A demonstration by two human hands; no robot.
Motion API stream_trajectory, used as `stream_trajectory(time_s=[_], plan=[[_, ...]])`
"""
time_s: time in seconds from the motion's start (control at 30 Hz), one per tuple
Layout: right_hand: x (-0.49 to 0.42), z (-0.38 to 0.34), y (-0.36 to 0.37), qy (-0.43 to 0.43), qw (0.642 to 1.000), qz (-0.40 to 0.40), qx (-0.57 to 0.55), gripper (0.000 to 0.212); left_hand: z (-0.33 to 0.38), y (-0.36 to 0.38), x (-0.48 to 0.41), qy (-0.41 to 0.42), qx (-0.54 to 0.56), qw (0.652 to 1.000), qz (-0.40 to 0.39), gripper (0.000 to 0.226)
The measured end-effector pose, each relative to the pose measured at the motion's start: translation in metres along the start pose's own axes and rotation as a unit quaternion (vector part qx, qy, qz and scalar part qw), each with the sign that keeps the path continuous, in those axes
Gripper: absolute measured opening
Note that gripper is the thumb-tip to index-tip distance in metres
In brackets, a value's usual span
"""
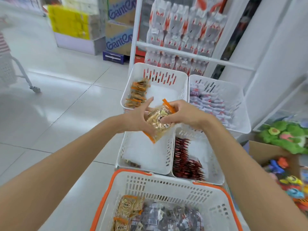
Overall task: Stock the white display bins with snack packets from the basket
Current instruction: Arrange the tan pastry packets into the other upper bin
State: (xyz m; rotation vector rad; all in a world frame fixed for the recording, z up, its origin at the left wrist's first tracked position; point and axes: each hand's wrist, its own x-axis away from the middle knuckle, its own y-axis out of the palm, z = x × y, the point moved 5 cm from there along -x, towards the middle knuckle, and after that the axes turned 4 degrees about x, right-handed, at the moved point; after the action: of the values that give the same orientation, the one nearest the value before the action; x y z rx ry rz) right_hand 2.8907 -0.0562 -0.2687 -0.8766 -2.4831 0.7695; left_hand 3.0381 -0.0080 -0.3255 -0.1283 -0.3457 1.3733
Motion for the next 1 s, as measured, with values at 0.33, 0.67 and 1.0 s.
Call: stream_trajectory(time_s=[0.33,0.67,1.0], plan=[[-0.138,0.029,-0.062,-0.055,0.937,0.239,0.25,0.029,-0.04,-0.104,-0.074,0.041,-0.356,0.886,0.295,0.113],[-0.169,0.077,-0.005,0.077,0.987,-0.066,0.127,0.067,-0.067,-0.092,-0.083,0.063,-0.289,0.901,0.316,0.085],[-0.165,0.072,-0.003,0.069,0.988,-0.034,0.137,0.063,-0.066,-0.097,-0.074,0.078,-0.236,0.922,0.297,0.076]])
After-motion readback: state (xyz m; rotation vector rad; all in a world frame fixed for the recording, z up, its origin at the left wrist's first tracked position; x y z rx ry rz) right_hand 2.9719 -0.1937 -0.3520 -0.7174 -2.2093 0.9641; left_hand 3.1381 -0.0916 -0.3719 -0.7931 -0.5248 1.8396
